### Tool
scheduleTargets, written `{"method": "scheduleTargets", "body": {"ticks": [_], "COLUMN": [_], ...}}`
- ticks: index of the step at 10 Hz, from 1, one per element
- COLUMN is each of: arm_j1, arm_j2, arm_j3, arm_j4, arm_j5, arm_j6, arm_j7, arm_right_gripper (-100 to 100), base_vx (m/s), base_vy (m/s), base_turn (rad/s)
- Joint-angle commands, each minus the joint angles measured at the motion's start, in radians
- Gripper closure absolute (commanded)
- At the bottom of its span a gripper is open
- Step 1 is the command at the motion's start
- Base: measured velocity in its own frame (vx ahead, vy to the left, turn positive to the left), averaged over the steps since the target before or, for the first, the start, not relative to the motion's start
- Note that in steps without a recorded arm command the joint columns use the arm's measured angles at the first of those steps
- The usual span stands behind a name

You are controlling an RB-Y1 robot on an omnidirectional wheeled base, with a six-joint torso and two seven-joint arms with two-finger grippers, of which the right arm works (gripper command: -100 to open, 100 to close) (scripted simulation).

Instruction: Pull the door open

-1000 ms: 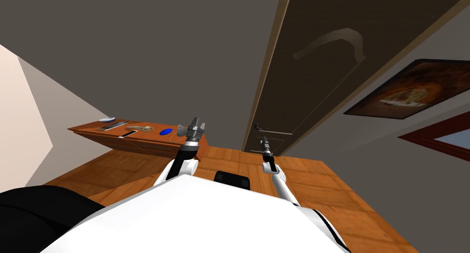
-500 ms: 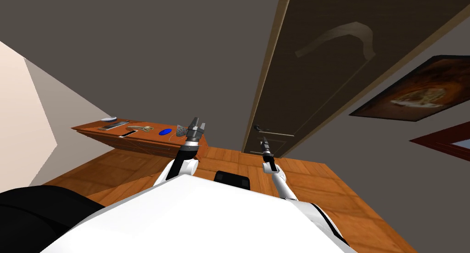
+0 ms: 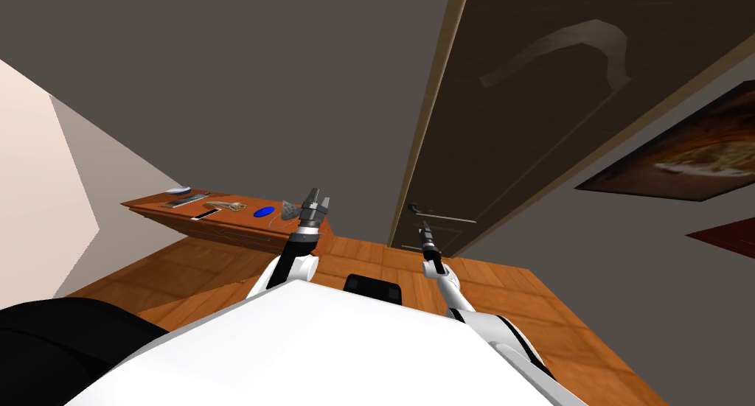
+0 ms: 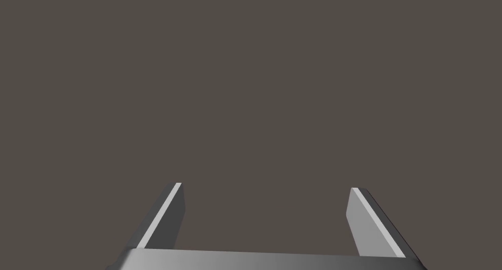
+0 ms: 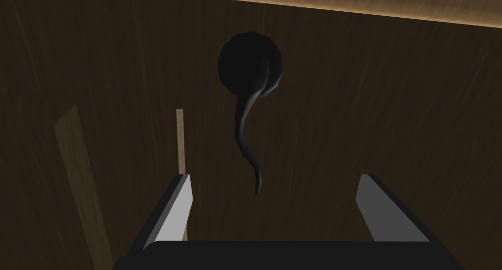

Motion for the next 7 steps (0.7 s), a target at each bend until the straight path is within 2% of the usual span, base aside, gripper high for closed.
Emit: {"method": "scheduleTargets", "body": {"ticks": [1,3,4,5,6,7], "arm_j1": [-0.016,-0.024,-0.021,-0.006,-0.006,-0.006], "arm_j2": [-0.005,-0.007,-0.005,-0.035,-0.035,-0.035], "arm_j3": [0.002,0.002,0.002,-0.008,-0.008,-0.008], "arm_j4": [0.037,0.054,0.047,0.060,0.072,0.060], "arm_j5": [-0.002,-0.002,-0.002,-0.010,-0.010,-0.010], "arm_j6": [-0.002,-0.004,-0.003,-0.021,-0.021,-0.021], "arm_j7": [0.000,0.000,0.000,-0.021,-0.021,-0.021], "arm_right_gripper": [-100,-100,-100,-100,-100,-100], "base_vx": [0.062,0.035,0.014,0.131,0.156,0.074], "base_vy": [-0.038,-0.025,-0.010,0.058,0.049,0.026], "base_turn": [0.042,0.014,0.006,0.191,0.099,-0.013]}}
